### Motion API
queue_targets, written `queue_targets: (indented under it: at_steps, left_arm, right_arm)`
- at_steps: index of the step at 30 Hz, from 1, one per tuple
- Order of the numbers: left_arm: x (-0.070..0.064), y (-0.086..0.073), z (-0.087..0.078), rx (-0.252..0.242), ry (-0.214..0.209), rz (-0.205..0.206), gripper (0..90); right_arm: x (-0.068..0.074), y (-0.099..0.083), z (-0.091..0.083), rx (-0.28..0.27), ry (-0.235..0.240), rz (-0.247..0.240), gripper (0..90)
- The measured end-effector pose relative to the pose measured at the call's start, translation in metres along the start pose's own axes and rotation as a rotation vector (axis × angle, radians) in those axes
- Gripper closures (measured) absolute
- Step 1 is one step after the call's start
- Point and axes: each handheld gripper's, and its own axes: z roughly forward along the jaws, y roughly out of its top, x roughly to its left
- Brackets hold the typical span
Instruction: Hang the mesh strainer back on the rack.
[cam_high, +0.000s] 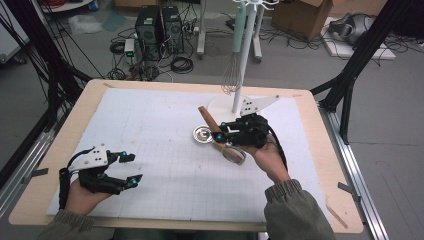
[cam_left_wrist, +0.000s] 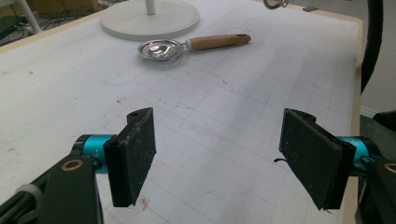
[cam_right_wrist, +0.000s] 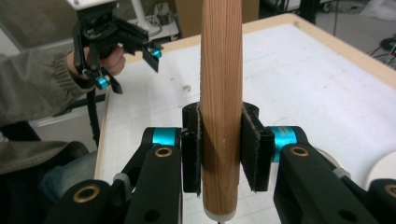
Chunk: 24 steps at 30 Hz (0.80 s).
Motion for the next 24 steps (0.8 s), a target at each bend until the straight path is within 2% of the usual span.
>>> queue_targets:
  at_steps: [11,16,24]
  left_arm:
    - [0.004,-0.002,-0.007,-0.008,0.035,-0.010,26.8]
    - [0.007,-0.003,-0.008,-0.006,0.052,-0.015,26.0]
    - [0.009,-0.005,-0.009,-0.002,0.064,-0.027,25.5]
  right_arm:
    - [-0.016,0.013,-0.027,-0.054,-0.050,-0.007,72.4]
    - [-0.024,0.018,-0.039,-0.089,-0.065,0.006,72.5]
    - [-0.032,0.023,-0.049,-0.107,-0.078,0.017,72.5]
